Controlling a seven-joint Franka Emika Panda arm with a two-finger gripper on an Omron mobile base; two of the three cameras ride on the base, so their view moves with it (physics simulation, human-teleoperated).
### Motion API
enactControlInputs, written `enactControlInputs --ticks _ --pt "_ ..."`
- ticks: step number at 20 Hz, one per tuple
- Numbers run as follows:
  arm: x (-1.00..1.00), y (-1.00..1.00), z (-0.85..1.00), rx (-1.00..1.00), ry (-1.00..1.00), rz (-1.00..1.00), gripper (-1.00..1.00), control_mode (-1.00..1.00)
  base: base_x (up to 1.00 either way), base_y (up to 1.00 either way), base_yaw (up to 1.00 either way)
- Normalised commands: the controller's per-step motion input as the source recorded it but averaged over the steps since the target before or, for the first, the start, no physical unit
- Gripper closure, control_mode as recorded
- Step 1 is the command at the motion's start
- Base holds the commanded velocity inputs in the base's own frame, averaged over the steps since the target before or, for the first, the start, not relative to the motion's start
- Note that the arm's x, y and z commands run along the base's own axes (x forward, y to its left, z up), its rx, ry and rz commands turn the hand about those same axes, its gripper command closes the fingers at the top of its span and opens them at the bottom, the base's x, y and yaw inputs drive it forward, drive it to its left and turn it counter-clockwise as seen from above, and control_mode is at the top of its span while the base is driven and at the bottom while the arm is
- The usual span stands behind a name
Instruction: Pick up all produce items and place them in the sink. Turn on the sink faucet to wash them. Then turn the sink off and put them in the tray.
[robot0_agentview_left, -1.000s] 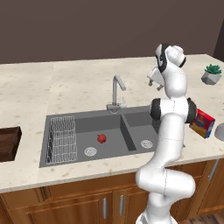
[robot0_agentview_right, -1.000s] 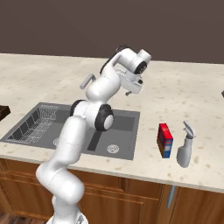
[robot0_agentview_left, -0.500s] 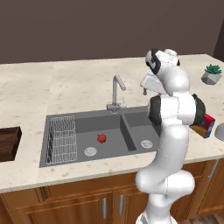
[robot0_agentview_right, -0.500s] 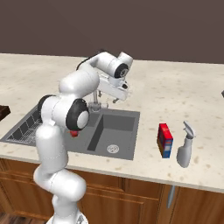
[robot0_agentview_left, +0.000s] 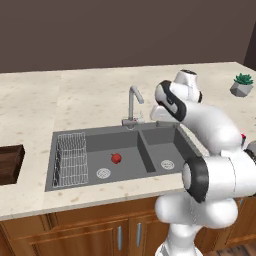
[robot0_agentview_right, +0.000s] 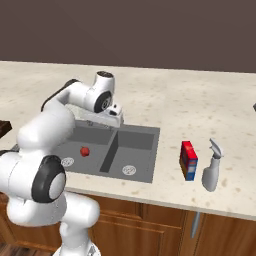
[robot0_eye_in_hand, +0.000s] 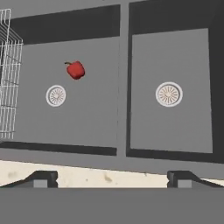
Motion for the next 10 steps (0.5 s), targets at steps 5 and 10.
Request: enactControlInputs --ticks 5,10 --pt "-0.79 0.47 0.06 -0.14 -0.19 -0.10 -1.00 -1.00 0.00 0.00 0.00" --pt "-0.10 0.75 0.01 -0.10 -0.06 -0.08 -1.00 -1.00 0.00 0.00 0.00"
